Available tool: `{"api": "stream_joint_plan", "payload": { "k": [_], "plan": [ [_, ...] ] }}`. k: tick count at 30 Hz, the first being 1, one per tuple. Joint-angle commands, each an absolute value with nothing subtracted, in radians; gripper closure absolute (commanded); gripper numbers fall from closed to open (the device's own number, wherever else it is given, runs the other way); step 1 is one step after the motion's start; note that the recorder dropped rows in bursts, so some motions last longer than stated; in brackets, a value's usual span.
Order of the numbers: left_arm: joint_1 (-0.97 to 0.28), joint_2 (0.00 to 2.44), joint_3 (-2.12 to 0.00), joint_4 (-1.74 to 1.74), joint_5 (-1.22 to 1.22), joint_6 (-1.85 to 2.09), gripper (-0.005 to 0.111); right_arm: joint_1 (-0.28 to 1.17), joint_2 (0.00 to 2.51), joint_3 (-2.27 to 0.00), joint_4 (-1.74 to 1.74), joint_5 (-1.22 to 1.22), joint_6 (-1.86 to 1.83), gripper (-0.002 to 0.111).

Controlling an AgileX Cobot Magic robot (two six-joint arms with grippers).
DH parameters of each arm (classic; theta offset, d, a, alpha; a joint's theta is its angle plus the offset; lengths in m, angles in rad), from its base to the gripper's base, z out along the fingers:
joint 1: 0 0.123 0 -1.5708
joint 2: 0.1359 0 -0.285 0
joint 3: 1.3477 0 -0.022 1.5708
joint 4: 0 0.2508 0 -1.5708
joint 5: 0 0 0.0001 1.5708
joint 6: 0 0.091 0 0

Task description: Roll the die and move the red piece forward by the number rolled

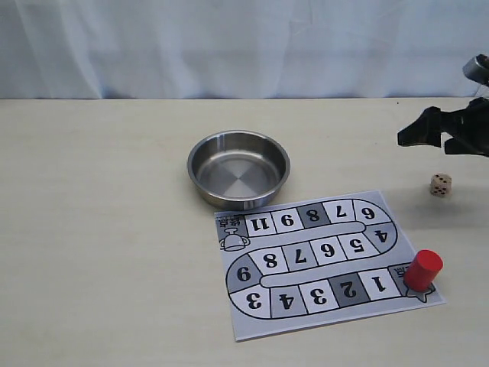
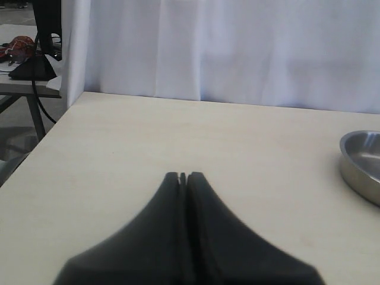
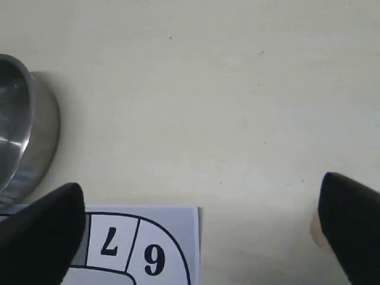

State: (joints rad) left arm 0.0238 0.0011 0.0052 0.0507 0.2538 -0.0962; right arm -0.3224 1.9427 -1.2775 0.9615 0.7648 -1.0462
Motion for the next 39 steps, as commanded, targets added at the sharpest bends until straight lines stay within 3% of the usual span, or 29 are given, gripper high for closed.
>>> {"api": "stream_joint_plan", "payload": {
  "k": [1,12,15,24,30,39],
  "plan": [
    [0.024,0.0,0.0,0.049,0.242,-0.1,0.107,-0.325,1.922,-1.283,0.936,0.748,-1.058,0.004],
    [0.024,0.0,0.0,0.047,0.242,-0.1,0.107,-0.325,1.922,-1.283,0.718,0.659,-0.87,0.007],
    [0.024,0.0,0.0,0.047,0.242,-0.1,0.107,-0.325,1.922,-1.283,0.631,0.656,-0.806,0.018],
    [0.024,0.0,0.0,0.047,0.242,-0.1,0.107,-0.323,1.922,-1.283,0.541,0.683,-0.736,0.076],
    [0.024,0.0,0.0,0.047,0.242,-0.1,0.107,-0.323,1.922,-1.283,0.442,0.689,-0.684,0.104],
    [0.024,0.0,0.0,0.051,0.242,-0.1,0.107,-0.298,1.922,-1.262,0.396,0.633,-0.601,0.104]
  ]
}}
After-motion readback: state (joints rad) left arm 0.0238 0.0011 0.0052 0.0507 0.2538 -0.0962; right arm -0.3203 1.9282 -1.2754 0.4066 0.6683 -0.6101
